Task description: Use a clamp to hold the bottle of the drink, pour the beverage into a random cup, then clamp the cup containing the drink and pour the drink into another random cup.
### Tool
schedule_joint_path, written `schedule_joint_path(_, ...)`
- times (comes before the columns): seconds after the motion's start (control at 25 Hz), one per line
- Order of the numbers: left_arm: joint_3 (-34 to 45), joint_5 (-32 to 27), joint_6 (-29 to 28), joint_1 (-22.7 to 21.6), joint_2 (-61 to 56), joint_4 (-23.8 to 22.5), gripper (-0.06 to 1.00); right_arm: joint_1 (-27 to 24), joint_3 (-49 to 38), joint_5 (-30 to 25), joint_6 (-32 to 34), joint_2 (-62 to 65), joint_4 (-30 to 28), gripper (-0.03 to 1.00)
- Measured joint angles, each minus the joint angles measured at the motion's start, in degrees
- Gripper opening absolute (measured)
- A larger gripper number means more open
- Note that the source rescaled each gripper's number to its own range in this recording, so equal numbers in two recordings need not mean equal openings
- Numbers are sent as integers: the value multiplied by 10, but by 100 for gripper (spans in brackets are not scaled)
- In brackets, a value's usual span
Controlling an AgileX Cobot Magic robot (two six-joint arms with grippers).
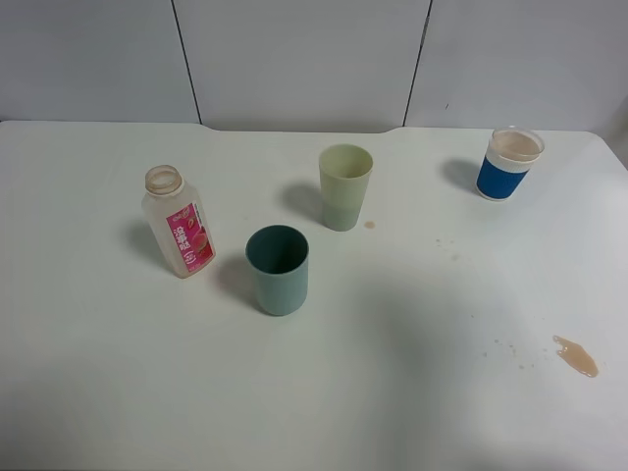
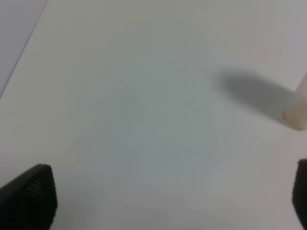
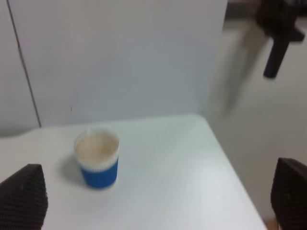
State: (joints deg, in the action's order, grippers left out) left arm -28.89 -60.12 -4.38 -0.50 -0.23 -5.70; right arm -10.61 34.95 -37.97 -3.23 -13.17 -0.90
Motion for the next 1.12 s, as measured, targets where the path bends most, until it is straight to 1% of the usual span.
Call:
schedule_joint_path(0.12, 0, 0, 0, 0, 0, 0, 100, 0, 0, -58, 0, 38, 14, 76)
schedule_joint_path(0.24, 0, 0, 0, 0, 0, 0, 100, 0, 0, -102, 0, 68, 23, 76)
schedule_joint_path(0.48, 0, 0, 0, 0, 0, 0, 100, 0, 1, -131, 0, 132, 23, 76)
schedule_joint_path(0.68, 0, 0, 0, 0, 0, 0, 100, 0, 1, -205, 0, 134, 18, 76)
schedule_joint_path(0.8, 0, 0, 0, 0, 0, 0, 100, 0, 1, -237, 0, 134, -6, 76)
schedule_joint_path(0.92, 0, 0, 0, 0, 0, 0, 100, 2, -8, -247, 0, 134, -22, 76)
schedule_joint_path(1.12, 0, 0, 0, 0, 0, 0, 100, 15, -60, -239, -1, 134, -19, 76)
